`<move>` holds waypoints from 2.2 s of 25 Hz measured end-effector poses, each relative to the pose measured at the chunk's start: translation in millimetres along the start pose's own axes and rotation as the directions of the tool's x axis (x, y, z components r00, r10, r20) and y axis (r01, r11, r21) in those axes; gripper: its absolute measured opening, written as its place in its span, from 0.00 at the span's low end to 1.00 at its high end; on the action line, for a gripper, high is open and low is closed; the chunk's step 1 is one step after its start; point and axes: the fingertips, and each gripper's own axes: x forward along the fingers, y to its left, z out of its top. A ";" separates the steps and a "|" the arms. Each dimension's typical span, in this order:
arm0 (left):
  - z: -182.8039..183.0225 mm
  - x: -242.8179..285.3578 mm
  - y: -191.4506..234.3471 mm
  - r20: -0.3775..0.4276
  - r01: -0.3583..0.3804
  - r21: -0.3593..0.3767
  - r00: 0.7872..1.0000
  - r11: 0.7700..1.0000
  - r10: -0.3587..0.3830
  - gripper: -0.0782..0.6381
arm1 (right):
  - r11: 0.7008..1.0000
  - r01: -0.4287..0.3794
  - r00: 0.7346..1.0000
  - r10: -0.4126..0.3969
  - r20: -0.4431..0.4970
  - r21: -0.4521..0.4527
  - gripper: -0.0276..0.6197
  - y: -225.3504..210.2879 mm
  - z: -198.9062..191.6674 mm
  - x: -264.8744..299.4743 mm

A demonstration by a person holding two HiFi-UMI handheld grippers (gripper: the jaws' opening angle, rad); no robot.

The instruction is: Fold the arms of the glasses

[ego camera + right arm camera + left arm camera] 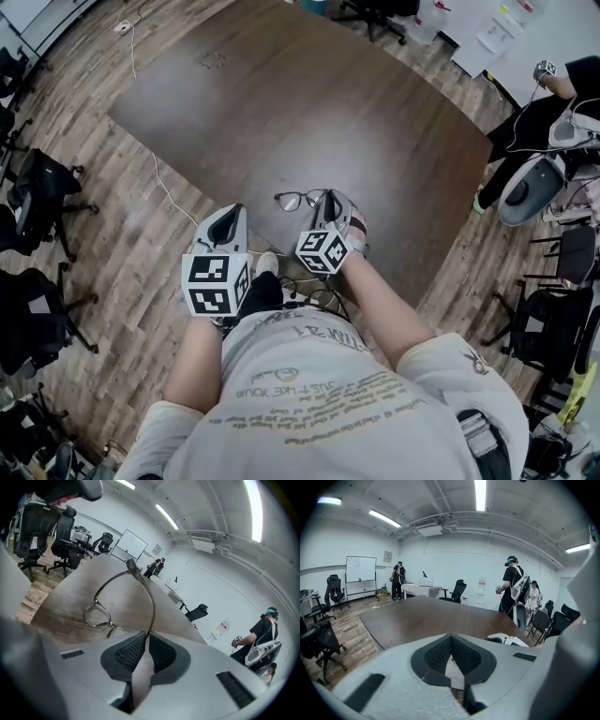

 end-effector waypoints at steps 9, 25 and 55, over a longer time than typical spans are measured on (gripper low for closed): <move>-0.6 -1.3 5.7 0.001 -0.002 0.003 1.000 1.000 0.002 0.13 | 0.995 0.015 1.000 -0.015 -0.007 -0.097 0.09 12.3 -0.8 3.5; -7.7 5.5 18.7 -0.024 0.010 -0.001 1.000 1.000 -0.010 0.13 | 0.986 -0.052 0.999 0.051 -0.009 -0.155 0.09 36.2 4.7 13.2; -33.9 68.3 -10.1 -0.159 0.180 0.270 0.977 0.946 -0.141 0.24 | 0.995 -0.091 0.990 0.086 0.111 0.044 0.09 16.4 32.3 -3.9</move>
